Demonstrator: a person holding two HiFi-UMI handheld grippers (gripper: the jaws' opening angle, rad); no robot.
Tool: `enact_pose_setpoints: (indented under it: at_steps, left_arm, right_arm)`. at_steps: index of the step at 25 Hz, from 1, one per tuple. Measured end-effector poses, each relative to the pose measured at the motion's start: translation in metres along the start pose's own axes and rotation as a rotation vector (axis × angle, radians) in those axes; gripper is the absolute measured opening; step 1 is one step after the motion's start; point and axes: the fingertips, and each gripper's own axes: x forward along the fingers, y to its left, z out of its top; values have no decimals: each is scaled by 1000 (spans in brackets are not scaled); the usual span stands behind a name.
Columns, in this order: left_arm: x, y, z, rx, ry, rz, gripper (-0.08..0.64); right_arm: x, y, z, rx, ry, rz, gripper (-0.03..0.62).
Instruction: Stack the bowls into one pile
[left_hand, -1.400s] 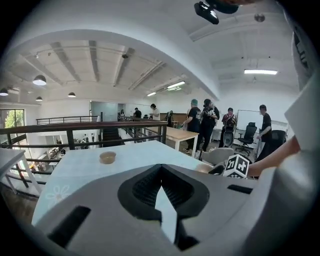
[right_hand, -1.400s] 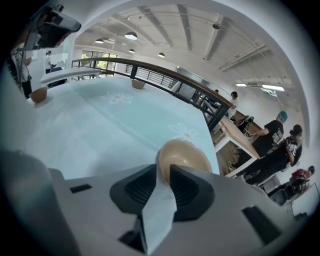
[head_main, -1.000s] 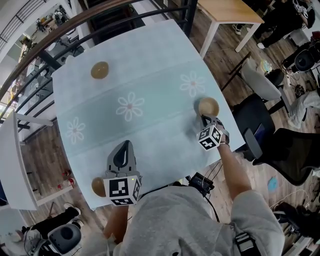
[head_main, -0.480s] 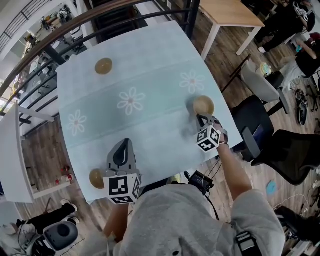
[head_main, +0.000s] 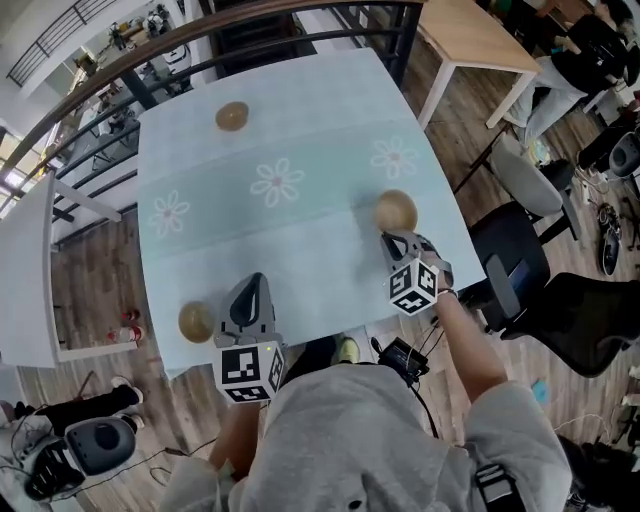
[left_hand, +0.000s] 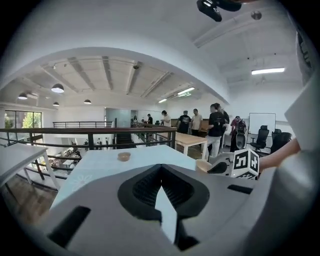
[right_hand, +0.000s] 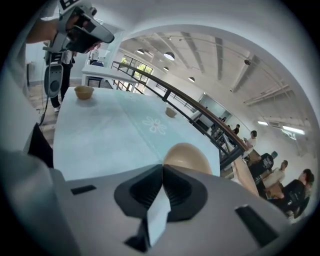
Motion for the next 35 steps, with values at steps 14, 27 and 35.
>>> enact_pose_setpoints:
  at_steps: [14,27,35]
  left_arm:
    - [-116,-2,-26,-50,1,224,15]
    - [-194,41,-53,-59,58,444,15]
    - [-219,97,-65,-95,70,501,15]
  right_arm:
    - [-54,86,94,-172,-223,184,31]
    - [-69,175,183,-287,-376,311,31]
    - [-57,229,249,-340,-414,377,31]
